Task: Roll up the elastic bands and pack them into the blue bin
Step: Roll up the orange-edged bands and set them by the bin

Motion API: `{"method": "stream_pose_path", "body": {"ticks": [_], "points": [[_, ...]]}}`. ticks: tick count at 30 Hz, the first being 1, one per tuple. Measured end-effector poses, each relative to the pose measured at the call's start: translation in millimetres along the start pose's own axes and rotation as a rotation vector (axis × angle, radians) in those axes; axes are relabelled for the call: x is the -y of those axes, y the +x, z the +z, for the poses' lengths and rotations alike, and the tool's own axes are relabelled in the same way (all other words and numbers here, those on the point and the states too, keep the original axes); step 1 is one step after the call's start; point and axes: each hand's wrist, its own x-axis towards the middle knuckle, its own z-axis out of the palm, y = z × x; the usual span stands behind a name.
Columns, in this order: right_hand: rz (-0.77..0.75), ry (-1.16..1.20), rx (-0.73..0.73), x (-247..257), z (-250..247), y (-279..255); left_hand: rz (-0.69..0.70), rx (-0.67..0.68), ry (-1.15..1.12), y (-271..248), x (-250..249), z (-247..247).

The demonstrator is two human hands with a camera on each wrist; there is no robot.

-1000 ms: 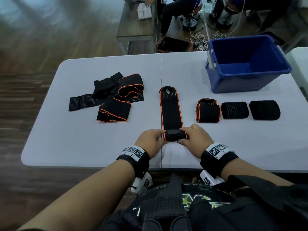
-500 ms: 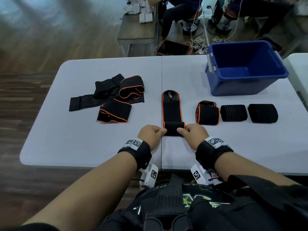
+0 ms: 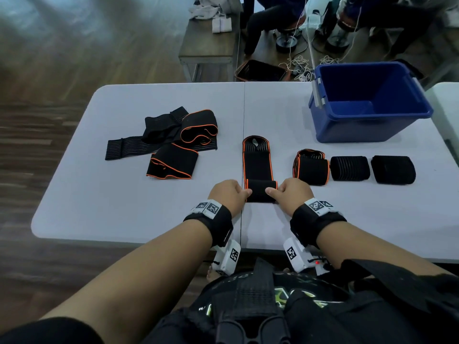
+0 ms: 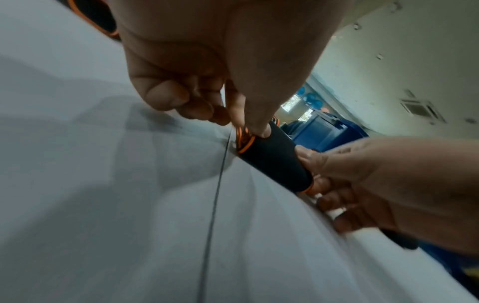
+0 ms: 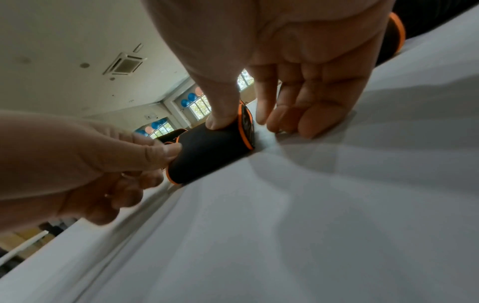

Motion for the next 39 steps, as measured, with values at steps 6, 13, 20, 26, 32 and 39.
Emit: {"method": "stream_pose_path", "body": {"ticks": [6,13,20,26,32,39], "points": [[-0.261,-0.037,-0.123,2,-1,-3,0.269,-0.167,0.146,-5,0,5],[-0.371,-0.240,-0.113,7,4,-3,0.382,-0.149,0.317,-1,5,9],[-0.317,-0.207,0.012,-13,7,0,0.357,-0.034,0.338,-2,17,7],[-0.279,-0.183,0.017,-9,4,19,0.274,-0.002,0.230,12,21,6],[-0.235,0.092,0.041,-9,3,24,0.196,0.029,0.049,31,22,4],[-0.101,0.230,0.038,0,1,34,0.101,0.047,-0.164,39,8,-2]]}}
